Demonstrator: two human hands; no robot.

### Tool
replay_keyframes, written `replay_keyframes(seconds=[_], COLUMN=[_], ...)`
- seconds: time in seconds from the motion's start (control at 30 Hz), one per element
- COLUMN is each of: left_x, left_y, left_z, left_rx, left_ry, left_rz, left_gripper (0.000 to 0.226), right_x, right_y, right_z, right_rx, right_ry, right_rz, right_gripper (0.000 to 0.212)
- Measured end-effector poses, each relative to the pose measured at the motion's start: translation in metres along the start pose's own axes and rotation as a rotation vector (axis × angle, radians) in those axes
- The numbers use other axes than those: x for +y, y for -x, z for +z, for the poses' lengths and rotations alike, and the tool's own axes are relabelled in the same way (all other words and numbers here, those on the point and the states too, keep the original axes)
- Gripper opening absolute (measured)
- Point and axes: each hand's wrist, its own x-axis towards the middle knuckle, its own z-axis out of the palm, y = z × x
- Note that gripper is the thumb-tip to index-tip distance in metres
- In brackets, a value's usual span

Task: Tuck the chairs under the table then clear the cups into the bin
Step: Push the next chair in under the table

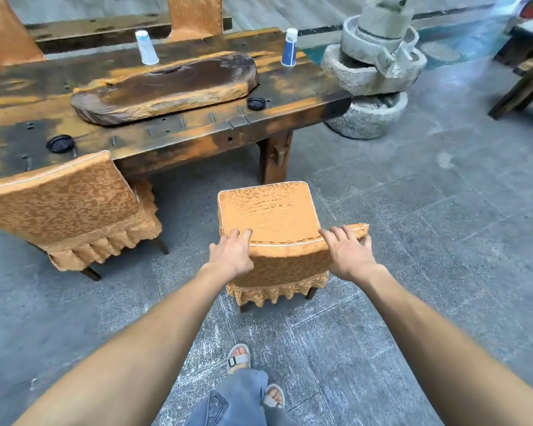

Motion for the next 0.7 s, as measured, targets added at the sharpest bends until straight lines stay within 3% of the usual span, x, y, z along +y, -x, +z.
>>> replay_keyframes(seconds=[0.27,0.47,0.7], left_x=[-0.002,-0.003,0.007], left_y=[-0.056,-0.09,-0.108], left_z=[0.018,0.037,0.071], left_rx=[-0.076,-0.13,-0.211], left_ry=[-0.056,-0.143,-0.133], left_rz=[0.032,0.053,-0.055], left_gripper=[0.082,0.084,0.12], right_x=[0.016,0.032,0.046], right_y=[-0.042,-0.084,-0.123], right_z=[0.017,0.034,0.06], right_rx=[-0.031,-0.039,-0.087], right_ry=[0.078,0.2,0.316], right_rz=[0.037,-0.07,-0.195], right_gripper=[0.082,0.08,0.088])
